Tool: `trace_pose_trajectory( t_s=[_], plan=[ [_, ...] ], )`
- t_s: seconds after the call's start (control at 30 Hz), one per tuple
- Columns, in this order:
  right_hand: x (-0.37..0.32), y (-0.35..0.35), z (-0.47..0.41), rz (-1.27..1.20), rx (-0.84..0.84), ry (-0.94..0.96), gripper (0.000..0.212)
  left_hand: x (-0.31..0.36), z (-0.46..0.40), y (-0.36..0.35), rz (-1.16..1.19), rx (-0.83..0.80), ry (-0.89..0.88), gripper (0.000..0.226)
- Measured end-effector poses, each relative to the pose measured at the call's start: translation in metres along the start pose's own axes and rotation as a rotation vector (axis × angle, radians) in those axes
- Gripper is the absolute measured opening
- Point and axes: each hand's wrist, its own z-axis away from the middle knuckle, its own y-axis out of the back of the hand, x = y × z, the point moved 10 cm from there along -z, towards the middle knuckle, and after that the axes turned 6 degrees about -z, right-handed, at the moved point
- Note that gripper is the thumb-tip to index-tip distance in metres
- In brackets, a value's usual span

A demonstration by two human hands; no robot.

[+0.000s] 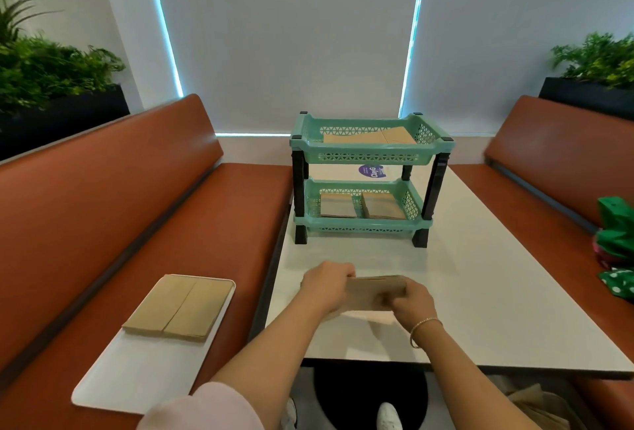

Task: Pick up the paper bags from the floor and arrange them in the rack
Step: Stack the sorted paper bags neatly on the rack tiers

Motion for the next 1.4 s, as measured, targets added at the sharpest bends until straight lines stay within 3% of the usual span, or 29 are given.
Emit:
trace_pose_trajectory(
  t_s=[0.1,0.23,0.3,0.4,0.47,0.63,0.8,0.87,0.97,1.07,1.4],
  plan=[
    [0.022,-0.001,0.002,-0.091,-0.002,-0.060,0.029,-0.040,0.006,-0.002,0.166,0.056,0.165,0.020],
    [0.039,-0.005,0.001,-0.200,-0.008,-0.111,0.029,-0.077,0.018,-0.041,0.831,-0.030,0.352,0.028],
    [0.037,-0.012,0.000,-0.239,-0.026,-0.098,0.033,-0.073,0.025,-0.061,1.045,-0.069,0.390,0.035],
    [0.030,-0.021,0.003,-0.266,-0.027,-0.069,0.040,-0.063,0.027,-0.080,1.199,-0.050,0.400,0.058],
    [0.029,-0.022,0.003,-0.298,-0.021,-0.058,0.045,-0.060,0.025,-0.081,1.221,-0.025,0.422,0.056],
    [0.035,-0.014,-0.005,-0.299,0.036,-0.085,0.037,-0.064,0.018,-0.071,1.141,0.010,0.420,0.039],
    [0.035,-0.010,-0.003,-0.341,0.095,-0.084,0.038,-0.062,0.020,-0.045,1.068,0.129,0.347,0.051],
    [0.032,-0.008,-0.002,-0.359,0.099,-0.059,0.048,-0.055,0.019,-0.030,0.934,0.174,0.248,0.061],
    [0.019,-0.007,-0.002,-0.334,0.080,0.024,0.059,-0.036,0.016,-0.030,0.674,0.117,0.092,0.065],
    [0.013,-0.006,-0.001,-0.247,0.083,0.052,0.053,-0.032,0.018,-0.035,0.580,0.097,0.064,0.064],
    [0.032,-0.009,-0.005,-0.030,0.027,-0.047,0.030,-0.027,0.024,-0.014,0.226,0.259,0.078,0.039]
  ],
)
